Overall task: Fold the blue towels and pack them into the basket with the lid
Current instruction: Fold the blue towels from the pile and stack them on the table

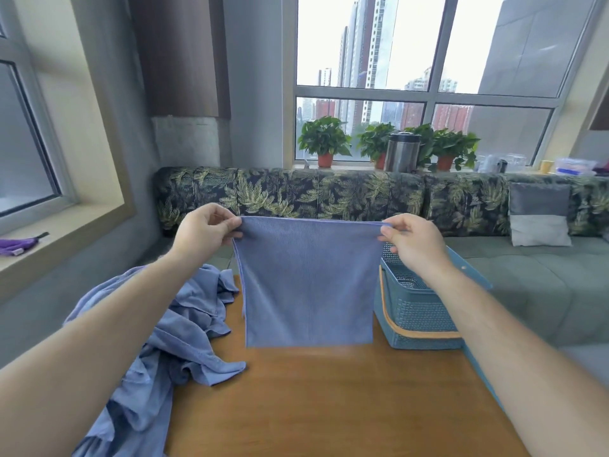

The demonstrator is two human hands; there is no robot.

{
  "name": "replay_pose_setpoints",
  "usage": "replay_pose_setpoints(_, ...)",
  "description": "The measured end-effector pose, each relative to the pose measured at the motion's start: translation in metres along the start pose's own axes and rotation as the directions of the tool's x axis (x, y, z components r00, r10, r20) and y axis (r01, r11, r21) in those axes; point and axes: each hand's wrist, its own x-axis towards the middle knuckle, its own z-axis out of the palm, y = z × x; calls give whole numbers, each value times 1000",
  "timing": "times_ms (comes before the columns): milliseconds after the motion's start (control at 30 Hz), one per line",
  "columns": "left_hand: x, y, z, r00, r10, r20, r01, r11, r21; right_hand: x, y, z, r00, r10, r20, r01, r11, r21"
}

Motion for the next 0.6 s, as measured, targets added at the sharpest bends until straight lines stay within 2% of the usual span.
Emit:
replay_pose_setpoints(167, -38, -31, 6, 1000, 4, -13, -4, 1000, 22, -35, 26, 5, 1000, -4, -6, 4, 999, -34)
replay_pose_setpoints(267, -91, -76, 19, 997, -69, -26, 71, 992, 101, -81, 66, 15, 998, 25, 49, -21, 998, -63)
replay_pose_setpoints(433, -186, -161, 49, 968, -252, 9, 250, 963, 105, -164, 151, 40, 975, 162, 153, -150, 984, -92)
replay_pose_setpoints(600, -217, -191, 51, 962, -270, 40, 261, 953, 157, -206, 187, 58, 966, 223, 133, -213, 973, -86)
